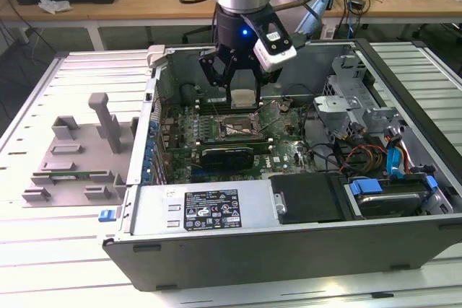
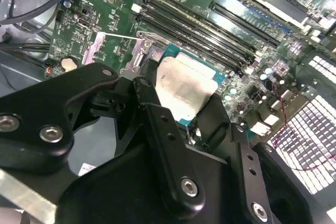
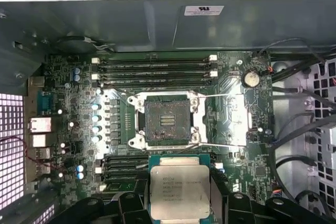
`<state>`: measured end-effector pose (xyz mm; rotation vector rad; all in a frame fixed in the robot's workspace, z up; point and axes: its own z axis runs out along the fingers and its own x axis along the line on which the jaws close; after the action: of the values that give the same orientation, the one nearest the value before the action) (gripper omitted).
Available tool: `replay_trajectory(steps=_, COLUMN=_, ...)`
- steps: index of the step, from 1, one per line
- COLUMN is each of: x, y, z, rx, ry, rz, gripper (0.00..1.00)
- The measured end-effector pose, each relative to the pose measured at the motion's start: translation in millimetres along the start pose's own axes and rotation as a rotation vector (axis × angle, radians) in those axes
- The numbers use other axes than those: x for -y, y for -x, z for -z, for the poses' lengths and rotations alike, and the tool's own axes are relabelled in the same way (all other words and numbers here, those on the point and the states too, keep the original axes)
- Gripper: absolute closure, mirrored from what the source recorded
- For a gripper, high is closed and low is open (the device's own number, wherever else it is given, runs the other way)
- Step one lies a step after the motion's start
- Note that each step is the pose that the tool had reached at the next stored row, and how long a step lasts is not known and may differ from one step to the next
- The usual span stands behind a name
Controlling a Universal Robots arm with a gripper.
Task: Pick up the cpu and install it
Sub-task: 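Pick up the cpu and move it towards the insertion slot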
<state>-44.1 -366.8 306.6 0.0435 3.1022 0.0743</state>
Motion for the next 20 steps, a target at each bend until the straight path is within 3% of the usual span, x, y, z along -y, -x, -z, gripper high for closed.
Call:
replay_trajectory(steps=5, x=-6.5, y=-0.6, z=-11.0, rx=-0.0001, ry=0.0, rz=0.001, gripper=0.45)
replay_trajectory(steps=13, x=-18.8, y=-1.4, z=-22.0, rx=-0.0002, ry=0.0, rz=0.002, gripper=0.45)
replay_trajectory(steps=16, x=-25.8, y=-4.1, z=-28.0, rx=-0.0001, ry=0.0001, rz=0.003, gripper=0.45)
replay_trajectory(steps=20, x=-28.8, y=-8.7, z=-33.1, rx=-0.0001, ry=0.0002, rz=0.003, gripper=0.45)
